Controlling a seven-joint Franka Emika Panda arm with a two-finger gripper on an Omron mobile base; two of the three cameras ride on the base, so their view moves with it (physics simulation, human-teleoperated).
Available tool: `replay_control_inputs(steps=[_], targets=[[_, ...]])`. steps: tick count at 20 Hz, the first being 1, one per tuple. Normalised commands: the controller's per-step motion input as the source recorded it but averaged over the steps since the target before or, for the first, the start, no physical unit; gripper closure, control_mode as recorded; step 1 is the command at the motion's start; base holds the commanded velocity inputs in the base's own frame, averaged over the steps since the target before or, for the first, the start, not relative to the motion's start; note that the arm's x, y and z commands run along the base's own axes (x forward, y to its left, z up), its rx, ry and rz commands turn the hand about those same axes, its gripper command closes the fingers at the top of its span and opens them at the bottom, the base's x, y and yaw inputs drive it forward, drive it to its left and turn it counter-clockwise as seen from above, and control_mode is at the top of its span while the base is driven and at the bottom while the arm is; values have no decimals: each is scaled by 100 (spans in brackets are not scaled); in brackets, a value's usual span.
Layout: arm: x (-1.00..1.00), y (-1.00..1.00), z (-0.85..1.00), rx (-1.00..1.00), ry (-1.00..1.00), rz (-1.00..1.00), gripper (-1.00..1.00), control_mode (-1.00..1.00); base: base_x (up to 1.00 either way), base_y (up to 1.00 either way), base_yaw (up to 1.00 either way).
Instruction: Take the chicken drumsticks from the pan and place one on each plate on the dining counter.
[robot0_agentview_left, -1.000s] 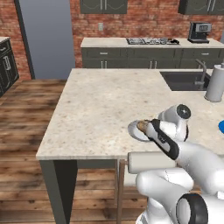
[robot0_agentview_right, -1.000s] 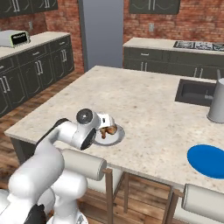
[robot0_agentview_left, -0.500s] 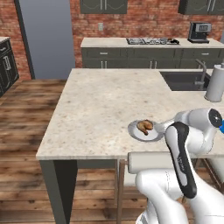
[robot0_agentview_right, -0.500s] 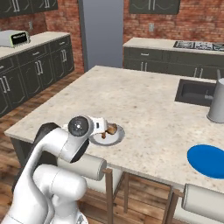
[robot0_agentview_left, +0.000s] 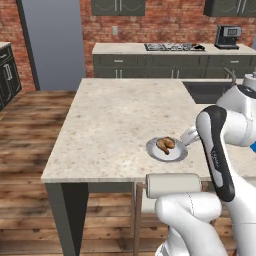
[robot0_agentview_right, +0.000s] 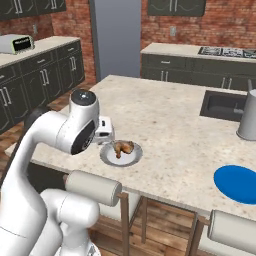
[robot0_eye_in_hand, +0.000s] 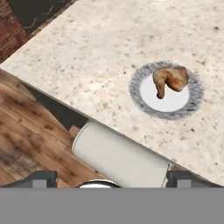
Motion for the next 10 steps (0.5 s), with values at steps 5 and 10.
replay_control_inputs(steps=[5,10], targets=[[0,25,-18,-13,15,0,-100,-100,0,0,0],[0,12,-7,-6,6,0,-100,100,-19,0,-2]])
